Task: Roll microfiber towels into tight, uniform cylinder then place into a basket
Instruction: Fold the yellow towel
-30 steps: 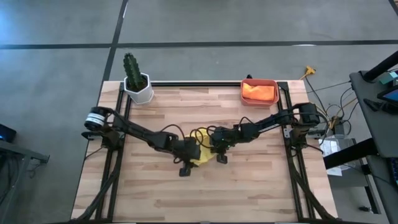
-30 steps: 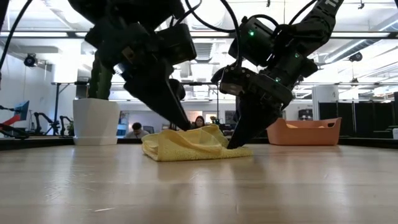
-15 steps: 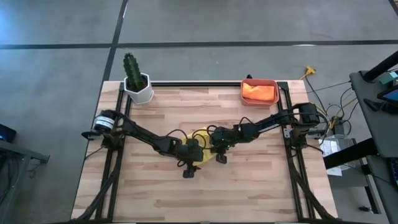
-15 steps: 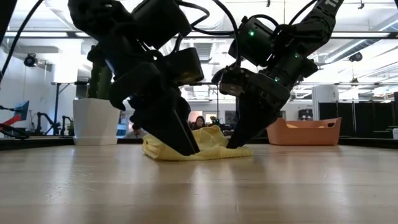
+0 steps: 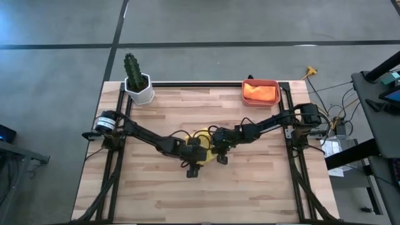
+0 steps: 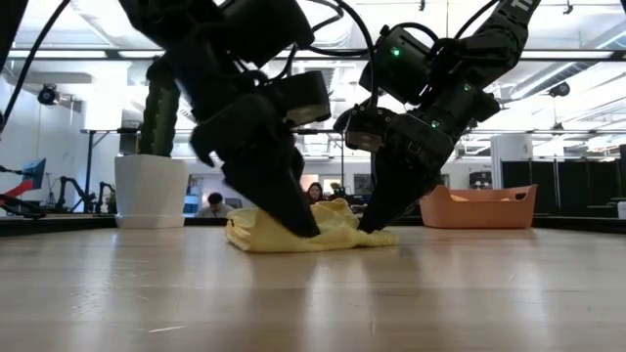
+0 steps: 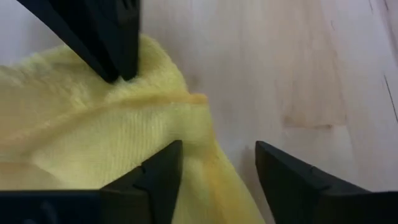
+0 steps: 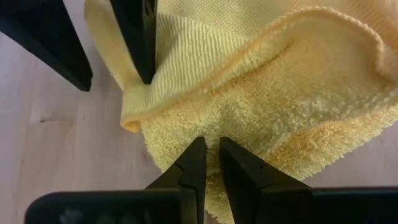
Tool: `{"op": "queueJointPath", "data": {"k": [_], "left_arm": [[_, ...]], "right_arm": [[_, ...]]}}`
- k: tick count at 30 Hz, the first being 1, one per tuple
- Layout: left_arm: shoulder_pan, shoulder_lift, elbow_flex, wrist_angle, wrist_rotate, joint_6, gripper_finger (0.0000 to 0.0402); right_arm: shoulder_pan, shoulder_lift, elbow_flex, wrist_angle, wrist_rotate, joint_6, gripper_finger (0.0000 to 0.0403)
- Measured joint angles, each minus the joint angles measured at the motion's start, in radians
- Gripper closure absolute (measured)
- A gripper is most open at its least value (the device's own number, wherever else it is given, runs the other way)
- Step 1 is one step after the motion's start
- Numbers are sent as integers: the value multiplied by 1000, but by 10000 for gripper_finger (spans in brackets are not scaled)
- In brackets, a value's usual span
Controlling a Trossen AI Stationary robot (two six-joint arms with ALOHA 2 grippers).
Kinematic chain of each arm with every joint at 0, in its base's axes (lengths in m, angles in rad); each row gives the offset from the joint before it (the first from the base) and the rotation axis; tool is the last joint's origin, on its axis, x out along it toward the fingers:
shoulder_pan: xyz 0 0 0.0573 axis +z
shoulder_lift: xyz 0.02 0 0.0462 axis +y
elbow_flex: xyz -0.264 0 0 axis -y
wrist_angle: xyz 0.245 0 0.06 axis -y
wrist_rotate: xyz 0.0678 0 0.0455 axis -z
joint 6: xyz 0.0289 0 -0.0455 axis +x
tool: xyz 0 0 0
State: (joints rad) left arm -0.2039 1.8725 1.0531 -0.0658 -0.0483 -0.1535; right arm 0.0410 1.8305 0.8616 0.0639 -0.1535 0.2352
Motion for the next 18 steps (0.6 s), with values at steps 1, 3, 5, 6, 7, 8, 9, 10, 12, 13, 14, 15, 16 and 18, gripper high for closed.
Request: {"op": "queueJointPath", "data": {"k": [1,3,5,6,7,8,9,10,12,13,14,15,16,18], "left_arm": [[0,0,7,-2,-9,0,226],[1,-1,12,-2,-14,0,251],[1,-1,13,-3,-14,0,276],[1,-1,13,-4,-14,0,289],[1,-1,13,-5,-14,0,301],[1,-1,13,-7,-14,-1,313],[1,-1,13,-12,-14,-5,325],[1,-1,13,-21,-14,-19,336],[1,-1,13,-44,-14,-48,357],[1,-1,13,-56,-14,-57,366],[1,-1,11,-59,-14,-70,374],[1,-1,8,-57,-13,-76,381],[1,-2,6,-58,-13,-77,386],[1,-2,5,-58,-12,-77,394]], "right_arm": [[0,0,0,0,0,0,360],[0,0,0,0,0,-4,360],[0,0,0,0,0,-5,360],[0,0,0,0,0,-6,360],[0,0,0,0,0,-6,360],[0,0,0,0,0,-6,360],[0,0,0,0,0,-6,360],[0,0,0,0,0,-6,360],[0,0,0,-1,0,-6,360],[0,0,0,-1,0,-6,360],[0,0,0,-1,0,-6,360],[0,0,0,-1,-1,-6,360],[0,0,0,-1,-1,-6,360],[1,0,0,-1,-2,-7,360]]}}
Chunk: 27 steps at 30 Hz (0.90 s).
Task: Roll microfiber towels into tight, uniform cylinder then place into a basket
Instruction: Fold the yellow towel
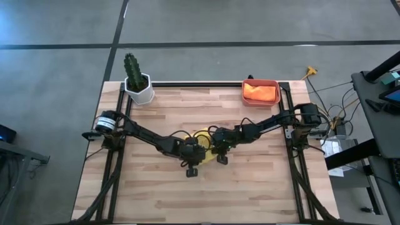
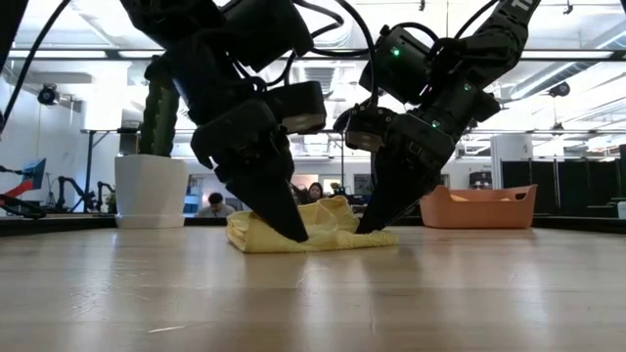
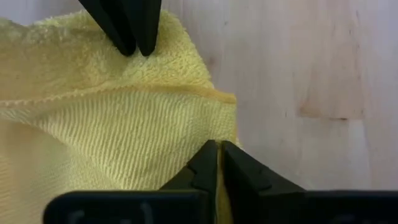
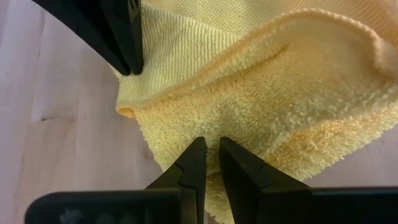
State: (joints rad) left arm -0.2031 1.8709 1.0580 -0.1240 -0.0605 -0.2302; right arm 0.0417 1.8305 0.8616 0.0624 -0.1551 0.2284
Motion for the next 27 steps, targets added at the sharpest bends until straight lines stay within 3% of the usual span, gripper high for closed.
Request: {"op": "queueJointPath", "data": {"k": [6,16,27], "left_arm": [[0,-11,30,-82,-6,-2,398],[24,-99,48,-270,-113,-6,398],[64,-112,42,-349,-112,-183,398]], "right_arm": [[0,0,0,-2,-1,4,360],[1,-2,0,-6,-6,0,360],[24,-4,0,-27,-1,-5,360]]}}
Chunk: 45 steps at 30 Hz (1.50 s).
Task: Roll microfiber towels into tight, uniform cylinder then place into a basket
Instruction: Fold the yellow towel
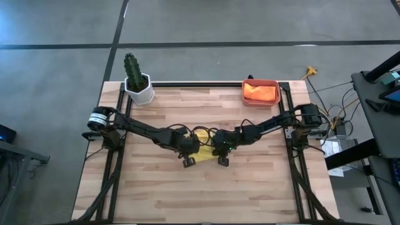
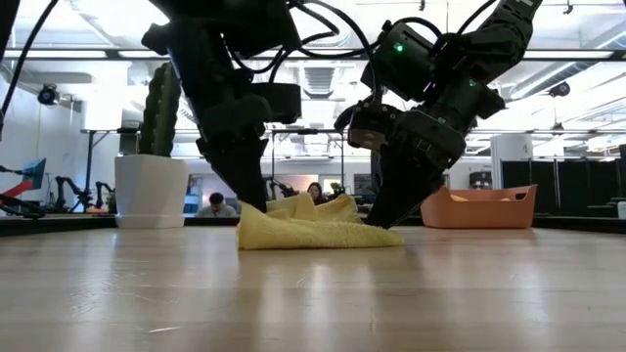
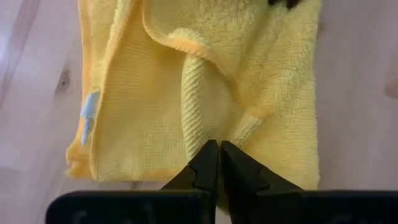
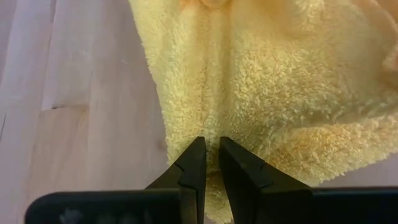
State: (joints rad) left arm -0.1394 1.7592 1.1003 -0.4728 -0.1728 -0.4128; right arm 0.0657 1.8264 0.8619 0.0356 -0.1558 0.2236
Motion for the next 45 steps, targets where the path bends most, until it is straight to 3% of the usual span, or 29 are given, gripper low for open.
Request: {"op": "queueJointPath", "data": {"k": [6,15,21,24,27,32,39,45], "left_arm": [[8,-4,-6,-1,60,11,387],[24,-83,-13,-29,48,30,292],[51,-126,-17,3,55,-29,246],[42,-133,-18,200,143,-43,240],[25,-118,-14,352,151,-46,240],[37,-35,-15,350,86,-94,240],[40,65,-7,384,207,-41,240],[52,61,-8,217,153,-17,240]], "right_arm": [[0,-8,0,-22,0,27,360],[0,-25,-1,-56,4,62,360],[0,-71,-3,-72,87,74,360],[0,-101,-2,-66,125,40,360],[-2,-118,-2,-64,132,14,360],[-2,-114,-2,-56,132,6,360],[-7,-74,-3,-38,141,-26,360],[-7,-44,-3,-54,141,5,360]]}}
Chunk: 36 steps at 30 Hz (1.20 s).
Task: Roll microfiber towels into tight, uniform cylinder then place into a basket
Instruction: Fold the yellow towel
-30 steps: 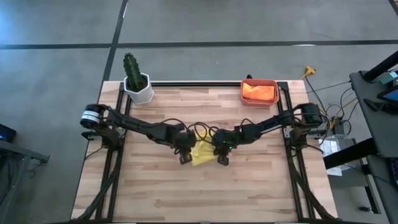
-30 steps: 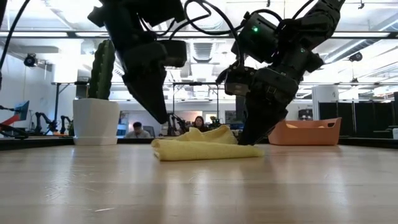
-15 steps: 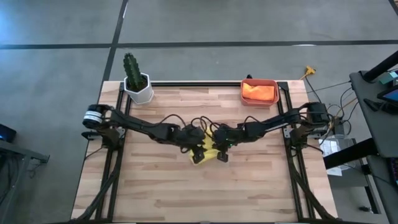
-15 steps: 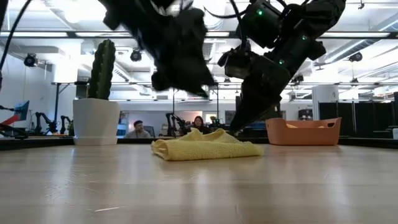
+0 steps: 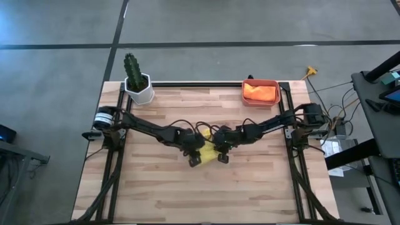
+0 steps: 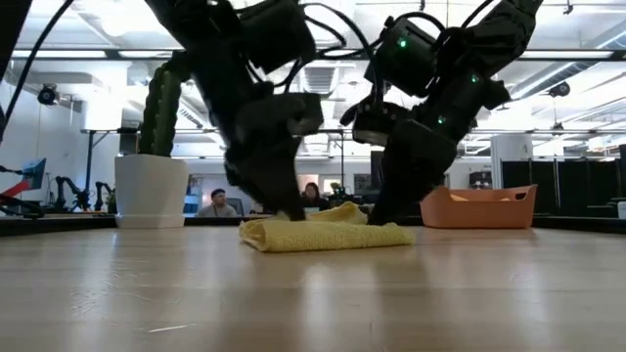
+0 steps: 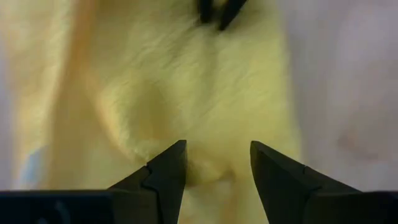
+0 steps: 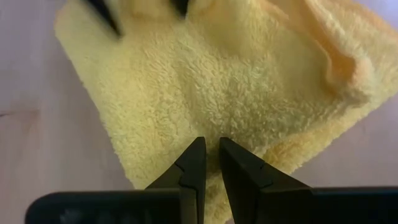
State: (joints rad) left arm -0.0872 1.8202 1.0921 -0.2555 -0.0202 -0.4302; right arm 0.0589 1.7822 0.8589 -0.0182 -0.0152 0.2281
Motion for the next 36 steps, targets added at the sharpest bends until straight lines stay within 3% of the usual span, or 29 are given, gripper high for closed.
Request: {"op": "queueJointPath", "data": {"k": [10,18,22,31,36], "left_arm": [[69,-66,-1,-148,-88,99,240],[77,-124,16,-141,-80,97,240],[52,-184,8,-89,-21,151,240],[-46,-225,-9,-21,11,261,240],[-98,-206,-57,111,10,260,239]], "right_arm": [[0,6,0,-5,0,16,360],[0,-16,0,-7,1,76,360],[0,-64,0,-9,14,51,360],[3,-195,0,-92,13,-217,357],[2,-265,-6,-178,-66,-387,317]]}}
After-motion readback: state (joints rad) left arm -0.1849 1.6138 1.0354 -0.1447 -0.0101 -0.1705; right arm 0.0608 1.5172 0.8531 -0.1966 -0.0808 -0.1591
